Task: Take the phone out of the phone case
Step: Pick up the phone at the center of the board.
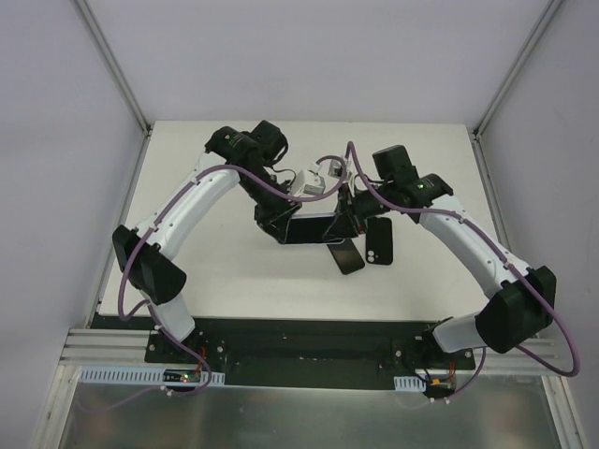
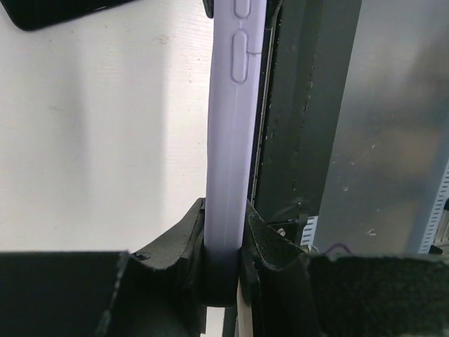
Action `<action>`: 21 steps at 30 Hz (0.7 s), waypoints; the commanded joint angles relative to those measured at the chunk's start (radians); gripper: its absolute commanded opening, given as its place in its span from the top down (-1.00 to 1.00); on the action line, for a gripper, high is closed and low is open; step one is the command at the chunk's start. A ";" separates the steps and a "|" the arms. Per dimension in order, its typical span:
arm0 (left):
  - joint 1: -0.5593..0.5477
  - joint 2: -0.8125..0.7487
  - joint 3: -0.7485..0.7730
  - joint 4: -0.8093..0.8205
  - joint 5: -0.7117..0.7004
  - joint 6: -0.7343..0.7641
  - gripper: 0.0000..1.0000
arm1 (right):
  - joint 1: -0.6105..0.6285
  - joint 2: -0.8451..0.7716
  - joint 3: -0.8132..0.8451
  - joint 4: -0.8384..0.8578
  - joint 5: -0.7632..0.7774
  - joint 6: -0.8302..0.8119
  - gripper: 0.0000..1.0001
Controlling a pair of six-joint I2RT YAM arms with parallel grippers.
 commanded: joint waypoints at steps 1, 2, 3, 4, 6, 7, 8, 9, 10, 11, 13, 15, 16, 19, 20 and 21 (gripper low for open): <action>0.035 -0.017 0.038 0.013 0.085 0.035 1.00 | -0.020 -0.004 -0.014 0.045 -0.083 0.133 1.00; 0.060 -0.020 0.033 0.027 0.116 0.026 0.72 | -0.020 -0.010 -0.015 0.048 -0.075 0.139 1.00; 0.092 -0.021 0.029 0.035 0.150 0.011 0.29 | -0.025 -0.021 -0.018 0.066 -0.068 0.153 1.00; 0.117 -0.023 0.024 0.045 0.193 -0.005 -0.08 | -0.031 -0.036 -0.024 0.089 -0.062 0.171 1.00; 0.166 -0.034 0.001 0.083 0.275 -0.052 -0.49 | -0.051 -0.068 -0.040 0.166 -0.052 0.250 1.00; 0.189 -0.047 -0.020 0.120 0.320 -0.083 -0.59 | -0.062 -0.079 -0.040 0.206 -0.052 0.292 1.00; 0.207 -0.064 -0.054 0.165 0.363 -0.118 -0.85 | -0.071 -0.088 -0.038 0.246 -0.051 0.327 1.00; 0.223 -0.081 -0.088 0.229 0.400 -0.173 -0.98 | -0.082 -0.093 -0.032 0.267 -0.048 0.363 1.00; 0.238 -0.104 -0.140 0.298 0.430 -0.231 -0.98 | -0.088 -0.094 -0.021 0.283 -0.037 0.386 1.00; 0.252 -0.127 -0.192 0.393 0.457 -0.311 -0.98 | -0.096 -0.096 -0.017 0.296 -0.032 0.410 1.00; 0.267 -0.181 -0.293 0.597 0.466 -0.489 -0.98 | -0.112 -0.096 -0.008 0.342 -0.019 0.467 1.00; 0.269 -0.224 -0.382 0.796 0.426 -0.656 -0.98 | -0.126 -0.087 0.003 0.381 -0.017 0.530 1.00; 0.269 -0.237 -0.414 0.882 0.403 -0.736 -0.98 | -0.131 -0.084 0.009 0.398 -0.014 0.551 1.00; 0.269 -0.245 -0.453 1.053 0.372 -0.886 -0.98 | -0.134 -0.068 0.029 0.407 -0.003 0.573 1.00; 0.269 -0.241 -0.458 1.093 0.368 -0.929 -0.97 | -0.134 -0.065 0.029 0.416 0.000 0.584 1.00; 0.269 -0.236 -0.465 1.148 0.368 -0.982 -0.95 | -0.134 -0.064 0.029 0.430 -0.003 0.584 1.00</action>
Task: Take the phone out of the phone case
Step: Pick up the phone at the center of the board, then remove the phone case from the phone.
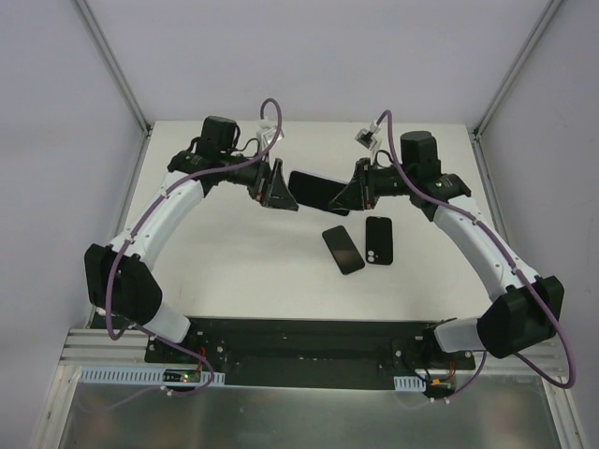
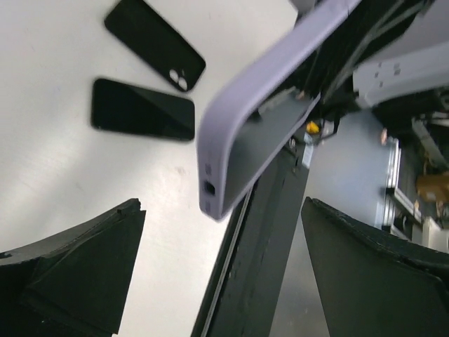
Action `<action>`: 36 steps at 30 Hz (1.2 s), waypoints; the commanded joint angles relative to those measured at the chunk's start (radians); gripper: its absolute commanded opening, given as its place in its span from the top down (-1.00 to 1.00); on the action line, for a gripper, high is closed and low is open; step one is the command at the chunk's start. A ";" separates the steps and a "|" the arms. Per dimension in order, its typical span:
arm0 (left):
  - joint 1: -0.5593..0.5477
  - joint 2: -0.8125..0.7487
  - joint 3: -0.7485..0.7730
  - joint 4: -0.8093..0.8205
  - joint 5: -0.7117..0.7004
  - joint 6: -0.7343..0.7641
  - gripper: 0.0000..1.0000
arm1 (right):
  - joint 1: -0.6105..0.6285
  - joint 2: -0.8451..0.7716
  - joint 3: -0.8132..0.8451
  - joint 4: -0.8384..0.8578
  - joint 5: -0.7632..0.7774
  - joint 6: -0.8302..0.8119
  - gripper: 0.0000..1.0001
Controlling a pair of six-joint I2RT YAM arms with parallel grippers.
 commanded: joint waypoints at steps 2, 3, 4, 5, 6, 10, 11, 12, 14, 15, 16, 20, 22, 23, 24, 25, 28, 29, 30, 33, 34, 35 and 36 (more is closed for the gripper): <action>-0.001 -0.020 -0.055 0.467 0.023 -0.400 -0.91 | -0.004 -0.020 0.067 0.170 -0.035 0.138 1.00; -0.001 -0.014 -0.067 0.549 0.032 -0.458 -0.86 | -0.007 -0.020 0.066 0.179 -0.036 0.149 1.00; -0.001 -0.003 -0.075 0.590 0.045 -0.499 -0.80 | -0.008 -0.018 0.063 0.184 -0.038 0.153 1.00; -0.003 0.007 -0.082 0.648 0.053 -0.544 -0.74 | -0.010 -0.020 0.060 0.185 -0.036 0.154 1.00; -0.003 0.014 -0.091 0.707 0.067 -0.585 -0.58 | -0.010 -0.020 0.058 0.193 -0.036 0.161 1.00; -0.018 0.024 -0.118 0.803 0.099 -0.667 0.00 | -0.016 -0.021 0.037 0.241 -0.044 0.195 1.00; -0.026 0.024 -0.118 0.805 0.107 -0.664 0.11 | -0.016 -0.020 0.035 0.245 -0.042 0.200 1.00; -0.036 0.024 -0.118 0.805 0.116 -0.662 0.24 | -0.018 -0.018 0.028 0.253 -0.042 0.201 1.00; -0.059 0.026 -0.112 0.808 0.145 -0.658 0.59 | -0.018 -0.015 0.017 0.268 -0.041 0.216 1.00; -0.076 0.029 -0.104 0.806 0.170 -0.655 0.86 | -0.018 -0.014 0.011 0.277 -0.042 0.223 1.00; -0.081 0.030 -0.096 0.805 0.194 -0.649 1.00 | -0.018 -0.014 0.005 0.279 -0.041 0.221 0.98; -0.089 0.056 0.049 0.412 0.274 -0.375 1.00 | -0.018 -0.023 0.008 0.183 -0.041 0.128 0.22; -0.089 0.075 0.126 0.137 0.268 -0.160 1.00 | -0.018 -0.030 0.032 0.076 -0.030 0.010 -0.29; -0.089 0.081 0.149 0.058 0.263 -0.077 1.00 | -0.016 -0.032 0.046 0.025 -0.025 -0.042 -0.39; -0.089 0.087 0.174 -0.037 0.245 0.009 1.00 | -0.015 -0.035 0.061 -0.045 -0.019 -0.102 -0.46; -0.092 0.093 0.203 -0.113 0.228 0.101 1.00 | -0.016 -0.035 0.077 -0.098 -0.016 -0.166 -0.49; -0.099 0.095 0.257 -0.289 0.185 0.253 1.00 | -0.016 -0.020 0.121 -0.225 -0.038 -0.296 -0.50; -0.099 0.092 0.266 -0.329 0.184 0.291 1.00 | -0.015 -0.012 0.130 -0.251 -0.045 -0.325 -0.50; -0.099 0.086 0.272 -0.358 0.179 0.315 1.00 | -0.016 0.000 0.141 -0.287 -0.062 -0.352 -0.49; -0.099 0.064 0.281 -0.398 0.170 0.353 1.00 | -0.012 0.035 0.167 -0.362 -0.134 -0.402 -0.48; -0.099 0.058 0.277 -0.398 0.170 0.356 1.00 | -0.005 0.045 0.167 -0.371 -0.151 -0.405 -0.48; -0.099 0.054 0.278 -0.399 0.173 0.356 1.00 | 0.007 0.048 0.160 -0.374 -0.160 -0.409 -0.48; -0.099 0.055 0.280 -0.398 0.176 0.355 1.00 | 0.016 0.045 0.149 -0.374 -0.157 -0.416 -0.48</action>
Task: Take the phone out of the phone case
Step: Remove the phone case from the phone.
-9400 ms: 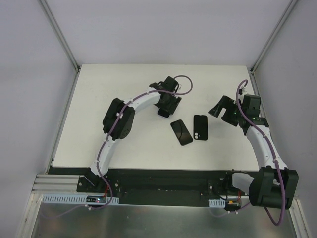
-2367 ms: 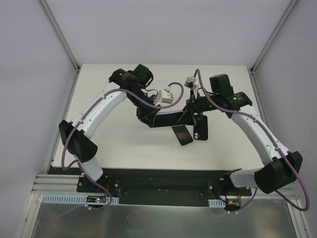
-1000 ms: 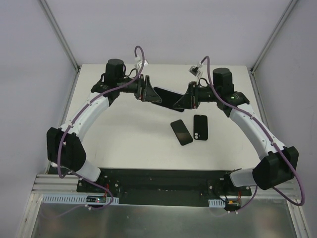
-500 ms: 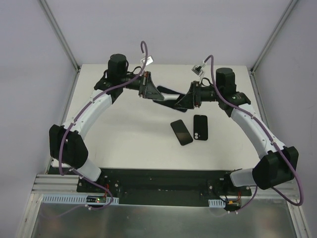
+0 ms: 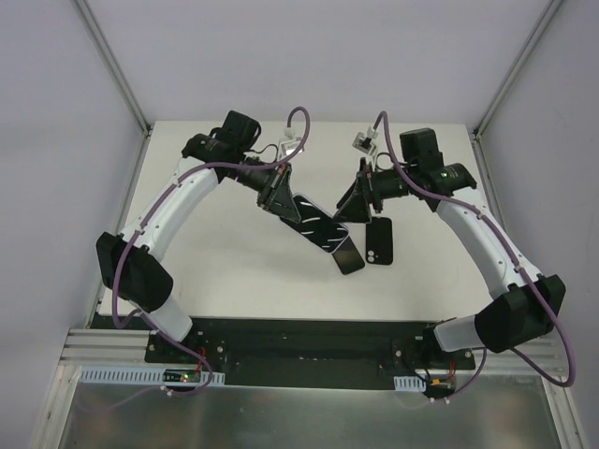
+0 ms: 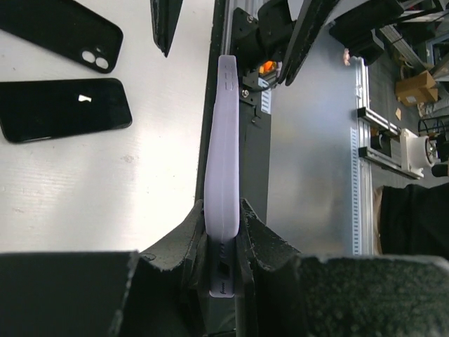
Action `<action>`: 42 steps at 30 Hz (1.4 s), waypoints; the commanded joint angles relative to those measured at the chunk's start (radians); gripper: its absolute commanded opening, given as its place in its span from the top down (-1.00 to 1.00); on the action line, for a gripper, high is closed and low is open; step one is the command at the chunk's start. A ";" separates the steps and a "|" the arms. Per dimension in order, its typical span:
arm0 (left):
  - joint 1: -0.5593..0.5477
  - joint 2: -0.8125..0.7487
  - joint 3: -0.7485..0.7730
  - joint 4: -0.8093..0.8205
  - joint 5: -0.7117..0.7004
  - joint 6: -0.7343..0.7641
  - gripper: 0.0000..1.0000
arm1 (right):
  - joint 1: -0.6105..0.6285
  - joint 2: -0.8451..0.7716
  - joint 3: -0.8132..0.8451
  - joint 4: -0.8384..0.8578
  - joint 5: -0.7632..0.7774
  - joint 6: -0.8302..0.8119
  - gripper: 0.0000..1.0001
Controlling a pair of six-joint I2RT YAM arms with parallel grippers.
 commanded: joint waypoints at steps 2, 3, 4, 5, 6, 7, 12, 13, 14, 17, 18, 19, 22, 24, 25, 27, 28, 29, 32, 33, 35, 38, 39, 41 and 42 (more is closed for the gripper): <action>0.004 -0.057 0.056 -0.092 0.058 0.106 1.00 | 0.050 0.015 -0.006 -0.080 -0.067 -0.117 -0.48; 0.004 -0.057 0.058 -0.092 0.069 0.104 1.00 | 0.057 0.010 -0.018 -0.063 -0.064 -0.109 -0.48; 0.004 -0.059 0.064 -0.092 0.078 0.103 1.00 | 0.058 0.007 -0.027 -0.055 -0.067 -0.104 -0.48; 0.004 -0.059 0.067 -0.093 0.086 0.106 1.00 | 0.063 0.004 -0.035 -0.054 -0.070 -0.106 -0.48; 0.004 -0.060 0.070 -0.093 0.093 0.112 1.00 | 0.064 0.001 -0.041 -0.051 -0.071 -0.104 -0.48; 0.004 -0.062 0.072 -0.092 0.100 0.115 1.00 | 0.067 -0.004 -0.053 -0.040 -0.073 -0.100 -0.48; 0.002 -0.048 0.090 -0.072 0.132 0.094 1.00 | 0.089 -0.019 -0.112 0.044 -0.070 -0.044 -0.42; -0.003 -0.046 0.090 -0.066 0.132 0.088 1.00 | 0.092 -0.015 -0.113 0.050 -0.071 -0.038 -0.39; -0.006 -0.045 0.091 -0.061 0.130 0.081 1.00 | 0.096 -0.010 -0.113 0.049 -0.073 -0.037 -0.35; -0.016 -0.043 0.085 -0.044 0.124 0.066 1.00 | 0.107 0.007 -0.109 0.057 -0.087 -0.026 -0.05; -0.019 -0.042 0.085 -0.038 0.123 0.061 1.00 | 0.109 0.013 -0.103 0.058 -0.093 -0.020 0.18; -0.022 -0.040 0.079 -0.033 0.118 0.058 1.00 | 0.113 0.017 -0.098 0.055 -0.102 -0.020 0.55; -0.023 -0.045 0.068 -0.004 0.092 0.032 1.00 | 0.115 0.024 -0.081 0.032 -0.113 -0.029 1.00; -0.021 -0.048 0.064 0.032 0.051 -0.007 0.53 | 0.116 0.022 -0.069 0.008 -0.085 -0.035 1.00; -0.021 -0.052 0.062 0.046 0.037 -0.026 0.30 | 0.115 0.016 -0.066 0.008 -0.059 -0.022 1.00; -0.021 -0.056 0.056 0.075 0.023 -0.069 -0.14 | 0.115 -0.001 -0.057 0.003 -0.022 -0.023 1.00; -0.021 -0.059 0.052 0.100 0.018 -0.104 -0.28 | 0.115 -0.011 -0.058 0.005 -0.012 -0.023 1.00; -0.019 -0.060 0.052 0.124 0.018 -0.133 -0.38 | 0.116 -0.022 -0.055 0.011 0.001 -0.023 1.00; -0.019 -0.056 0.041 0.203 -0.002 -0.256 -0.48 | 0.115 -0.045 -0.044 0.011 0.037 -0.024 1.00; -0.019 -0.053 0.033 0.233 -0.008 -0.305 -0.48 | 0.116 -0.051 -0.038 0.009 0.045 -0.026 1.00; -0.019 -0.045 0.018 0.295 -0.009 -0.388 -0.43 | 0.115 -0.059 -0.030 0.002 0.053 -0.035 1.00; -0.012 -0.033 -0.004 0.376 -0.006 -0.514 -0.20 | 0.116 -0.071 -0.032 0.000 0.083 -0.046 1.00; -0.009 -0.030 -0.010 0.396 0.001 -0.541 -0.10 | 0.116 -0.074 -0.030 -0.003 0.088 -0.052 1.00; -0.004 -0.028 -0.023 0.419 0.001 -0.580 0.02 | 0.116 -0.079 -0.032 -0.008 0.100 -0.060 1.00; -0.003 -0.028 -0.034 0.436 0.000 -0.598 0.07 | 0.118 -0.081 -0.032 -0.008 0.106 -0.064 1.00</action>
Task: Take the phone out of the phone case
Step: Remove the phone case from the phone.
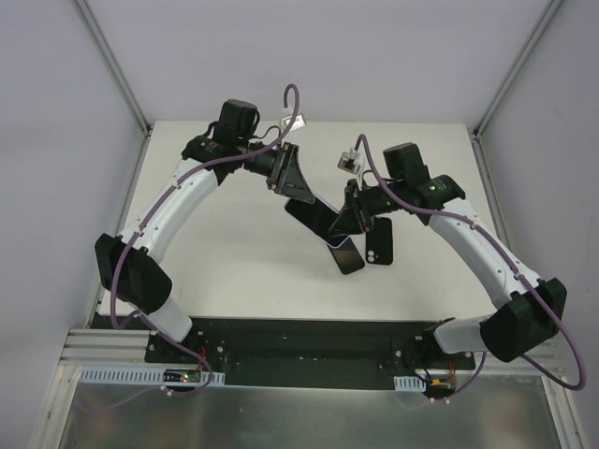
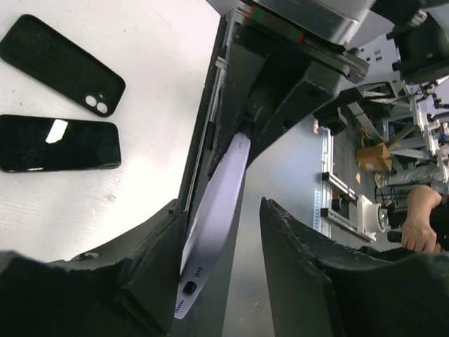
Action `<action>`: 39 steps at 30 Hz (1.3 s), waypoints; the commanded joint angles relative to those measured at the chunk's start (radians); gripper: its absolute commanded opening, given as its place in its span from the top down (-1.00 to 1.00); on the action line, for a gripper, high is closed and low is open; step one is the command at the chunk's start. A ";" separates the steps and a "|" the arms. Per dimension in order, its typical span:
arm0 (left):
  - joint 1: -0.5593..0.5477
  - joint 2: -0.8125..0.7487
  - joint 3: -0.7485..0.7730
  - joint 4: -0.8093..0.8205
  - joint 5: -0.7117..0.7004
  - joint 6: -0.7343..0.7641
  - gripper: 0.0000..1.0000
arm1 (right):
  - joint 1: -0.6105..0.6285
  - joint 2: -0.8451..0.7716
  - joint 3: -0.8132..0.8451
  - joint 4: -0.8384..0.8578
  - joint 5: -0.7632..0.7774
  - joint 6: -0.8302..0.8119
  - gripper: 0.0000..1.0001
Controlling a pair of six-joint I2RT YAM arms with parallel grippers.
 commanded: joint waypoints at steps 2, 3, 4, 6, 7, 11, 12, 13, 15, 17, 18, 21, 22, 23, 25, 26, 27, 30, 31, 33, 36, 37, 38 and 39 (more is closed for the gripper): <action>0.010 -0.014 -0.048 0.148 0.013 -0.205 0.20 | 0.007 -0.055 0.053 0.019 0.026 -0.037 1.00; 0.011 -0.014 -0.060 0.168 0.015 -0.232 0.27 | 0.008 -0.059 0.055 0.016 0.040 -0.043 1.00; 0.013 -0.011 -0.071 0.194 0.009 -0.266 0.36 | 0.013 -0.060 0.055 0.011 0.056 -0.050 1.00; 0.013 -0.007 -0.102 0.245 0.004 -0.340 0.52 | 0.022 -0.062 0.053 0.008 0.082 -0.064 1.00; 0.013 -0.007 -0.122 0.275 -0.005 -0.381 0.62 | 0.027 -0.066 0.053 0.009 0.097 -0.069 1.00; 0.016 0.007 -0.204 0.450 -0.005 -0.574 0.96 | 0.039 -0.072 0.056 0.006 0.143 -0.084 1.00; 0.017 0.012 -0.223 0.511 -0.001 -0.640 1.00 | 0.042 -0.077 0.058 0.002 0.155 -0.090 1.00; 0.020 0.012 -0.244 0.572 -0.002 -0.694 1.00 | 0.042 -0.078 0.061 -0.001 0.166 -0.098 1.00; 0.023 0.026 -0.274 0.662 -0.010 -0.824 1.00 | 0.050 -0.080 0.067 -0.014 0.186 -0.112 1.00; 0.025 0.041 -0.295 0.713 -0.025 -0.904 1.00 | 0.058 -0.080 0.078 -0.029 0.206 -0.128 1.00; 0.025 0.055 -0.301 0.719 -0.033 -0.927 1.00 | 0.059 -0.080 0.084 -0.034 0.214 -0.132 1.00; 0.025 0.075 -0.312 0.690 -0.062 -0.963 1.00 | 0.068 -0.077 0.099 -0.049 0.231 -0.150 1.00; 0.023 0.079 -0.312 0.667 -0.073 -0.960 1.00 | 0.070 -0.077 0.104 -0.052 0.231 -0.150 1.00; 0.023 0.084 -0.314 0.626 -0.088 -0.954 1.00 | 0.070 -0.075 0.111 -0.053 0.231 -0.152 1.00; 0.023 0.090 -0.315 0.558 -0.111 -0.926 1.00 | 0.073 -0.074 0.117 -0.058 0.235 -0.153 1.00; 0.022 0.090 -0.320 0.530 -0.123 -0.917 1.00 | 0.074 -0.074 0.124 -0.063 0.235 -0.156 1.00; 0.023 0.090 -0.327 0.507 -0.137 -0.906 1.00 | 0.073 -0.072 0.128 -0.066 0.235 -0.158 1.00; 0.022 0.101 -0.353 0.476 -0.155 -0.938 1.00 | 0.081 -0.068 0.147 -0.083 0.237 -0.178 1.00; 0.022 0.105 -0.361 0.478 -0.159 -0.954 1.00 | 0.084 -0.063 0.159 -0.093 0.241 -0.184 1.00; 0.020 0.113 -0.373 0.475 -0.160 -0.983 1.00 | 0.085 -0.060 0.176 -0.104 0.246 -0.191 1.00; 0.017 0.124 -0.379 0.457 -0.168 -1.010 1.00 | 0.087 -0.062 0.197 -0.119 0.255 -0.199 1.00; 0.014 0.127 -0.376 0.452 -0.165 -1.015 1.00 | 0.088 -0.060 0.202 -0.126 0.258 -0.202 1.00; 0.011 0.131 -0.373 0.447 -0.166 -1.020 1.00 | 0.088 -0.062 0.206 -0.130 0.260 -0.204 1.00; 0.007 0.141 -0.370 0.444 -0.165 -1.023 1.00 | 0.087 -0.062 0.210 -0.132 0.260 -0.205 1.00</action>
